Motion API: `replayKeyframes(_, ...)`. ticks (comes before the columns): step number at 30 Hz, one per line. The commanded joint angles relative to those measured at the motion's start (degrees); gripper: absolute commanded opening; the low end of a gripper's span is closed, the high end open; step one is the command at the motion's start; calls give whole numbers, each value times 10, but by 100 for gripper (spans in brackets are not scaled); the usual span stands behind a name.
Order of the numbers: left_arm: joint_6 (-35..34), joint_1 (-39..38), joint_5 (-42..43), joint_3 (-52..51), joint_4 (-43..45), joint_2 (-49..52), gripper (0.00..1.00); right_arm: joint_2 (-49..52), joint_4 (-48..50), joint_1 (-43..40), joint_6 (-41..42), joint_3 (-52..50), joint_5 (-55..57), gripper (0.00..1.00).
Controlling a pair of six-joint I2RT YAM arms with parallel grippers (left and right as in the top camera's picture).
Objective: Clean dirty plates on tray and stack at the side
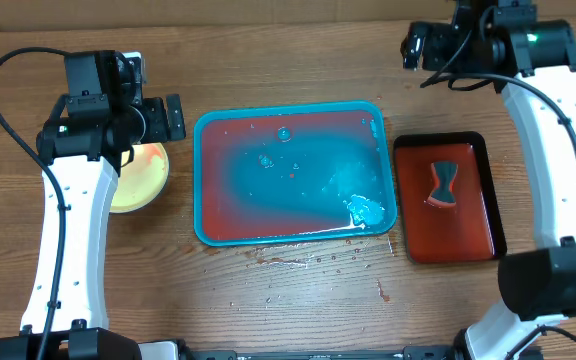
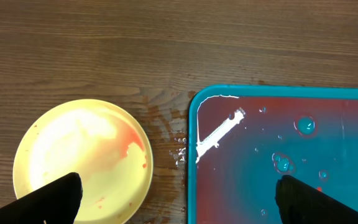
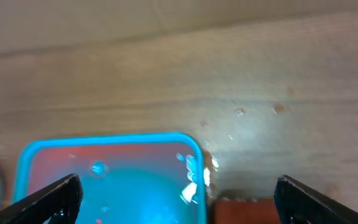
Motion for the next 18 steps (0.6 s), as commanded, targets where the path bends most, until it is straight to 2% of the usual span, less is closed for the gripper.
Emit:
replayKeyframes(1, 13, -1, -5, 8, 0, 0, 100, -45, 8, 1, 2, 5, -53, 100)
replayKeyframes(18, 13, -1, -5, 8, 0, 0, 100, -57, 21, 0, 7, 5, -50, 100)
